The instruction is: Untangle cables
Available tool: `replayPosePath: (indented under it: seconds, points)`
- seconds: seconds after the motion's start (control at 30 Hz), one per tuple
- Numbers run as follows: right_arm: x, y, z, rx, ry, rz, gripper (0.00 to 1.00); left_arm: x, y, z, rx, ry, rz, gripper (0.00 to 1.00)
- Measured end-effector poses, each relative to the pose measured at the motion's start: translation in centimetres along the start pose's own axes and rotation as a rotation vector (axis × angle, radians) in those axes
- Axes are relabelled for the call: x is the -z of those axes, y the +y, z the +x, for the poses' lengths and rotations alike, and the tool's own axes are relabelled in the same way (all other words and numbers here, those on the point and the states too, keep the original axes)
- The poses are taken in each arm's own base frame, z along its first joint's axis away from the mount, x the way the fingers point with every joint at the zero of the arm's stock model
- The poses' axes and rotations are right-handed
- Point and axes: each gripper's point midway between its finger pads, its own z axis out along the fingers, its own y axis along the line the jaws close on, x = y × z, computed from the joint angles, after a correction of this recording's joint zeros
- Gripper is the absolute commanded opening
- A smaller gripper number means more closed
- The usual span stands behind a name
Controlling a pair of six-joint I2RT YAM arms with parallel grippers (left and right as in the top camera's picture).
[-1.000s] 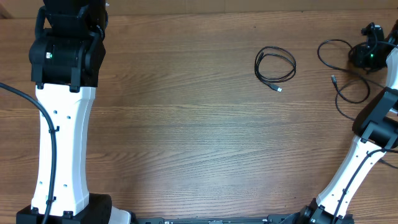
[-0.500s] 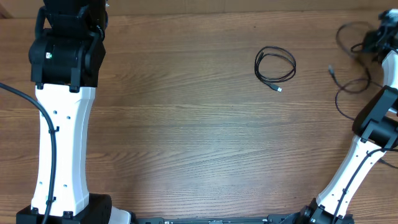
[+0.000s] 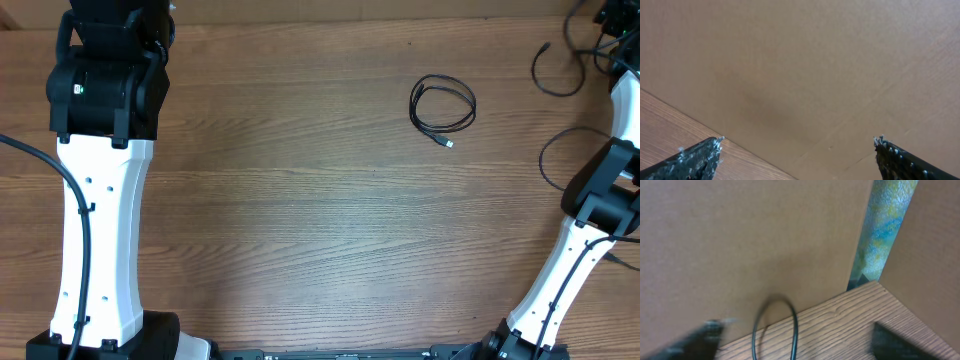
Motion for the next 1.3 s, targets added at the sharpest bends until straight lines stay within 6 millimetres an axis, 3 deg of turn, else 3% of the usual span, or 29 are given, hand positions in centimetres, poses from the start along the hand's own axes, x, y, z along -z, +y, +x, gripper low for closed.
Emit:
replayPosePath:
  seconds: [0.03,0.13,0.2,0.27,0.4,0.5,0.63,0.73,0.9,1.0,1.1,1.3]
  points:
    - [0.0,0.0,0.2,-0.001,0.009,0.006,1.0,0.0,0.1,0.0,0.004,-0.001,-0.001,1.0]
    - [0.5,0.3,3.3,-0.014,0.15,-0.002,1.0,-0.1,0.5,-0.3,0.009,-0.006,-0.01,1.0]
    - [1.9,1.9,5.1,-0.036,0.27,-0.064,1.0,-0.1,0.8,-0.6,0.01,-0.016,-0.022,1.0]
    - [3.5,3.9,5.1,-0.073,0.334,-0.12,1.0,-0.2,1.1,-0.9,0.012,-0.029,-0.036,0.99]
    - [8.6,9.5,3.9,-0.18,0.479,-0.214,1.0,-0.1,1.8,-1.5,0.014,-0.064,-0.075,1.0]
    - [11.9,13.4,4.8,-0.234,0.606,-0.285,1.0,0.0,2.6,-2.0,0.013,-0.091,-0.121,1.0]
    - [15.8,17.0,8.8,-0.294,0.835,-0.293,1.0,0.2,3.6,-2.5,0.009,-0.124,-0.18,1.0]
    - [19.1,18.9,12.0,-0.318,1.003,-0.201,1.0,0.5,4.8,-2.2,-0.007,-0.122,-0.243,1.0]
    - [23.3,21.2,15.0,-0.306,1.15,-0.043,1.0,0.9,7.1,-1.8,-0.046,-0.108,-0.346,1.0]
    - [26.1,21.1,16.6,-0.289,1.23,0.103,1.0,1.0,8.5,-2.5,-0.067,-0.125,-0.393,1.0]
    - [27.0,20.3,17.0,-0.293,1.246,0.192,1.0,1.1,9.7,-3.4,-0.083,-0.139,-0.428,1.0]
    - [26.9,18.9,17.8,-0.341,1.227,0.326,1.0,1.2,11.6,-4.5,-0.133,-0.146,-0.479,1.0]
